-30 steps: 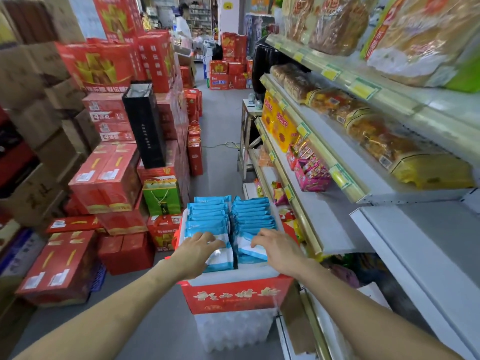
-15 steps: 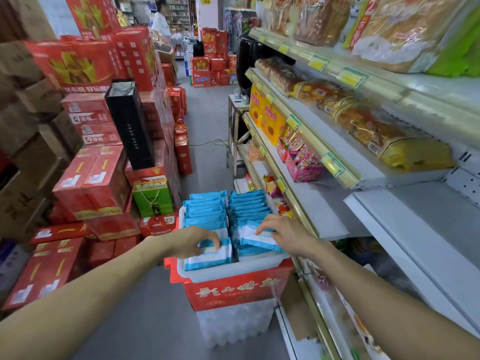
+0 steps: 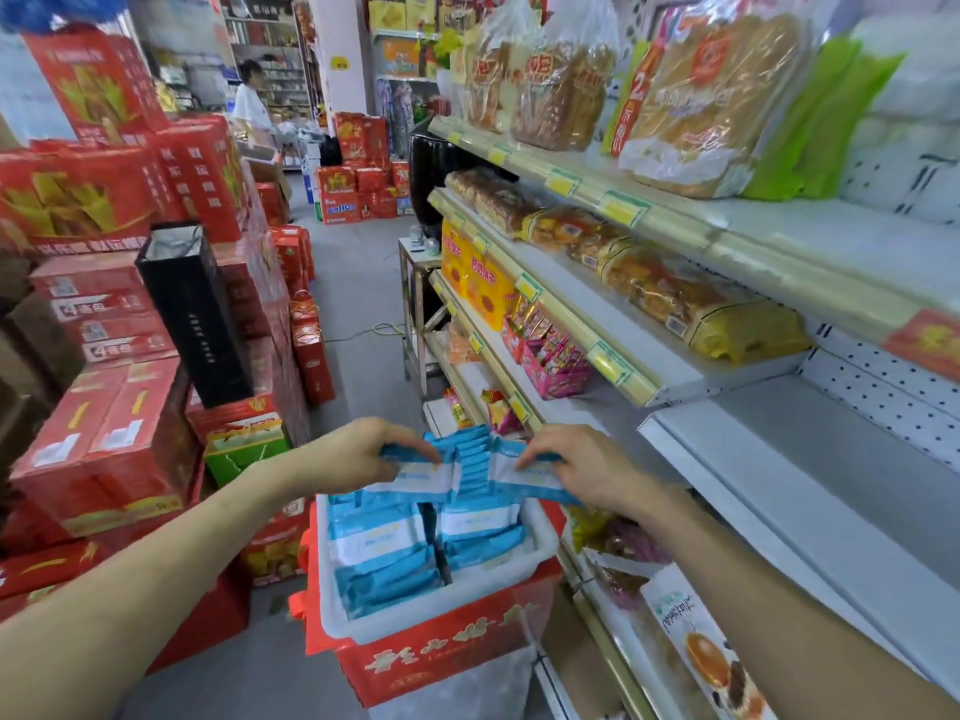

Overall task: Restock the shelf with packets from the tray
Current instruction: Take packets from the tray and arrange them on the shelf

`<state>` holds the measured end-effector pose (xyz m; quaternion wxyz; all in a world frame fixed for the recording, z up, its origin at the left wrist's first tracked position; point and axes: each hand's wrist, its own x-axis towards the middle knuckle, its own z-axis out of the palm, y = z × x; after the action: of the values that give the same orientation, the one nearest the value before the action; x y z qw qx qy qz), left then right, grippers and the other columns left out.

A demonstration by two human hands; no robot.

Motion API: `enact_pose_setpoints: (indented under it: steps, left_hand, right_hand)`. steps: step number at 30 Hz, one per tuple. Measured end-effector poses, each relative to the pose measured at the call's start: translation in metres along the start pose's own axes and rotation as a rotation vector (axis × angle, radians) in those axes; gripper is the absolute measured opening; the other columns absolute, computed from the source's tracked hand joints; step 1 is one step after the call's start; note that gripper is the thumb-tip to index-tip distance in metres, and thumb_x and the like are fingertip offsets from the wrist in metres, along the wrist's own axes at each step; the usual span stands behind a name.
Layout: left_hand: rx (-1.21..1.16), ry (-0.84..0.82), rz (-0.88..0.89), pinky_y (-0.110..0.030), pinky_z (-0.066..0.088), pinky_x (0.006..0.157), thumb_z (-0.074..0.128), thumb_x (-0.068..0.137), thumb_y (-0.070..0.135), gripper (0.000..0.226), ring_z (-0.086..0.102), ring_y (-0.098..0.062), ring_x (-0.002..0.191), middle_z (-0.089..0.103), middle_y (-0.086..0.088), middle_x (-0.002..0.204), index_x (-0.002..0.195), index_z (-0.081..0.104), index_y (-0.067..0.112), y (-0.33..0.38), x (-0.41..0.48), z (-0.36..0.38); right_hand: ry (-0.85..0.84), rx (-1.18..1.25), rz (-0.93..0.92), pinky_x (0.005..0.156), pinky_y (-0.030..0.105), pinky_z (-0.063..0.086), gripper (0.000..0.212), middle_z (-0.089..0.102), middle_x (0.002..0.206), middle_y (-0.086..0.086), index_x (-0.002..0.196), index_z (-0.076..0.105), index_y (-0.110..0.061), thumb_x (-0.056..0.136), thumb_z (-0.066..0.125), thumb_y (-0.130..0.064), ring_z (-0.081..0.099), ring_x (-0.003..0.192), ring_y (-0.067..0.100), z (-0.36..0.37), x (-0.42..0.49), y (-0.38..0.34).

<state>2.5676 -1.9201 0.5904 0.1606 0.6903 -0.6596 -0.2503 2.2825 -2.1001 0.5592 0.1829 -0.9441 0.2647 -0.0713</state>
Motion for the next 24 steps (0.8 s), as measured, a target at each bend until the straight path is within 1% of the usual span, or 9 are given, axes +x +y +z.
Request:
enact_pose_setpoints:
  steps: [4,5,8,11,14,16,18,21,24]
  left_hand:
    - [-0.059,0.027,0.176,-0.013,0.05,0.079,0.061,0.091,-0.006,0.06,0.065,0.008,0.102,0.067,0.022,0.127,0.118,0.073,0.045,0.053,0.039,-0.045]
    - [-0.055,0.036,0.231,-0.014,0.05,0.076,0.061,0.091,-0.008,0.062,0.065,0.006,0.1,0.067,0.022,0.127,0.115,0.073,0.047,0.069,0.049,-0.055]
    - [-0.036,0.025,0.374,-0.04,0.058,0.085,0.061,0.096,-0.003,0.06,0.067,-0.008,0.105,0.067,0.022,0.126,0.115,0.072,0.053,0.114,0.08,-0.081]
    - [-0.025,-0.004,0.502,-0.057,0.056,0.087,0.058,0.1,0.0,0.057,0.067,-0.026,0.107,0.063,0.025,0.132,0.119,0.07,0.053,0.16,0.107,-0.105]
    - [-0.034,-0.021,0.638,-0.06,0.054,0.082,0.057,0.101,-0.002,0.057,0.065,-0.039,0.104,0.064,0.022,0.13,0.12,0.071,0.05,0.21,0.132,-0.126]
    - [-0.077,-0.018,0.711,-0.06,0.054,0.085,0.058,0.099,-0.006,0.058,0.066,-0.036,0.107,0.066,0.02,0.129,0.12,0.073,0.047,0.244,0.149,-0.137]
    - [-0.181,-0.019,0.753,-0.049,0.058,0.085,0.059,0.096,-0.012,0.059,0.07,-0.026,0.107,0.07,0.018,0.125,0.113,0.077,0.042,0.277,0.164,-0.145]
    - [-0.303,-0.033,0.819,-0.022,0.057,0.08,0.062,0.09,-0.019,0.059,0.073,-0.015,0.104,0.077,0.012,0.113,0.107,0.082,0.034,0.328,0.181,-0.151]
    - [-0.282,-0.047,0.88,-0.009,0.051,0.073,0.063,0.088,-0.02,0.058,0.071,-0.003,0.097,0.077,0.021,0.107,0.105,0.082,0.032,0.379,0.2,-0.149]
  right_hand:
    - [0.132,-0.021,0.075,0.097,0.04,0.052,0.058,0.062,0.109,-0.02,0.102,0.075,-0.039,0.08,0.051,0.008,0.059,0.108,0.008,-0.068,-0.026,0.004]
    - [0.154,-0.027,0.093,0.097,0.04,0.05,0.059,0.061,0.109,-0.02,0.104,0.076,-0.037,0.078,0.051,0.01,0.058,0.109,0.009,-0.088,-0.036,0.003]
    - [0.211,-0.087,0.159,0.096,0.041,0.048,0.057,0.065,0.114,-0.01,0.107,0.076,-0.032,0.079,0.051,0.011,0.058,0.108,0.013,-0.148,-0.069,-0.003]
    - [0.318,-0.101,0.234,0.101,0.037,0.047,0.058,0.068,0.118,-0.009,0.106,0.078,-0.032,0.076,0.055,0.012,0.06,0.11,0.012,-0.2,-0.105,-0.009]
    - [0.419,-0.116,0.299,0.103,0.037,0.046,0.06,0.069,0.119,-0.009,0.105,0.078,-0.036,0.074,0.056,0.011,0.061,0.111,0.014,-0.242,-0.14,-0.016]
    - [0.477,-0.107,0.335,0.098,0.034,0.047,0.059,0.07,0.113,-0.013,0.103,0.079,-0.036,0.077,0.057,0.012,0.06,0.105,0.01,-0.266,-0.163,-0.021]
    - [0.504,-0.07,0.353,0.089,0.026,0.046,0.055,0.07,0.107,-0.019,0.102,0.079,-0.034,0.08,0.06,0.012,0.06,0.097,0.002,-0.286,-0.185,-0.028]
    - [0.516,-0.022,0.387,0.071,0.014,0.042,0.049,0.072,0.105,-0.018,0.102,0.079,-0.035,0.086,0.064,0.009,0.06,0.086,-0.003,-0.316,-0.216,-0.036]
    - [0.552,-0.069,0.435,0.071,0.019,0.046,0.046,0.071,0.11,-0.017,0.102,0.079,-0.036,0.09,0.065,0.006,0.061,0.088,-0.003,-0.347,-0.251,-0.028]
